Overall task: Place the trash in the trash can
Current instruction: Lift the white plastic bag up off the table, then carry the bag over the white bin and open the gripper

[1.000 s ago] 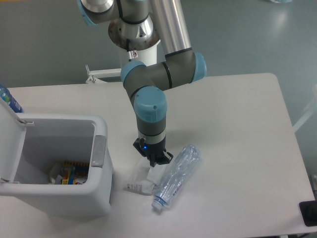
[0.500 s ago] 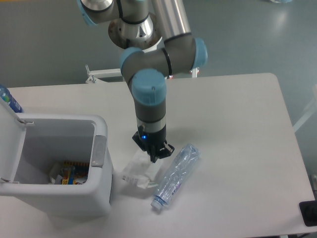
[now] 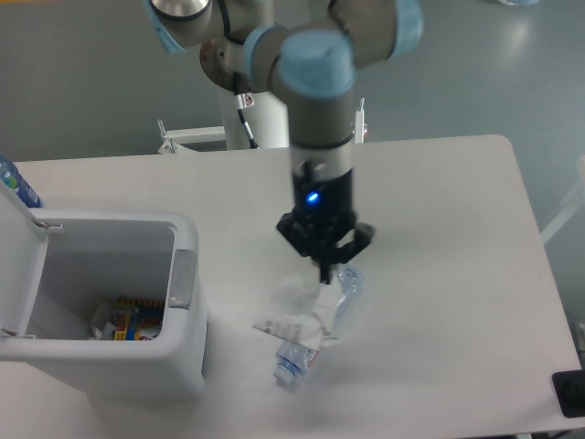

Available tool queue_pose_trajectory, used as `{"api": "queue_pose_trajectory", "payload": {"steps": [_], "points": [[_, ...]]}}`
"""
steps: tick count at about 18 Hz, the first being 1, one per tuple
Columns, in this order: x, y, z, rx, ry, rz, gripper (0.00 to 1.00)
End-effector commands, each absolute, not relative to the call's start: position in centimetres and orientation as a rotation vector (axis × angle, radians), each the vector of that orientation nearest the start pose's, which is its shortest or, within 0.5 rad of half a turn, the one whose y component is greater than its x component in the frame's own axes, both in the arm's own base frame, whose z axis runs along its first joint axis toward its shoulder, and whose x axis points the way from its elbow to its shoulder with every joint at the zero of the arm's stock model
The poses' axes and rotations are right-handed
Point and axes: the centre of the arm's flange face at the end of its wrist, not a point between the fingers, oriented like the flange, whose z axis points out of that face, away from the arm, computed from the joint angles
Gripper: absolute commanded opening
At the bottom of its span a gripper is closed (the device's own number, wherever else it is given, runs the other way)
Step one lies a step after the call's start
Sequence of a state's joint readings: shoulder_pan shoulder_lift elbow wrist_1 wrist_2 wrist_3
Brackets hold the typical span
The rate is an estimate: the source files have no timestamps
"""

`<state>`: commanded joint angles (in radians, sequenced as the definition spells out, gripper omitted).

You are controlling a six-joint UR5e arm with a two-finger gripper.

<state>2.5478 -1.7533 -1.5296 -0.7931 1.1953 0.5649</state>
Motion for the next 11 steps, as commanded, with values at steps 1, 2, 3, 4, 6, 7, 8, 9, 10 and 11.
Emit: {"api": "queue_pose_trajectory", "payload": {"steps": [1,2,3,4,6,7,8,9,10,11], "points": [[-40.4,47.7,51.9,-2.373,-0.383,0.206,0.0],[-40.5,47.8,52.9,-2.347,-0.424,0.199,0.0],[-40.4,48.0,54.1,-2.322,-0.456,0.197,0.0],[-40.4,48.1,54.7,-2.305,-0.485,0.191,0.0],[-39.7,48.4,55.7,-2.279,-0.521,0.174,0.0],[-38.8,48.5,56.8,-2.255,-0.547,0.164,0.0],[-38.3,48.2,57.6,-2.233,-0.584,0.152,0.0],[-37.6,48.0,58.5,-2.213,-0.606,0.145,0.0],[-36.5,47.9,59.6,-2.197,-0.604,0.147,0.0],[-35.7,48.1,60.0,-2.193,-0.592,0.143,0.0]]}}
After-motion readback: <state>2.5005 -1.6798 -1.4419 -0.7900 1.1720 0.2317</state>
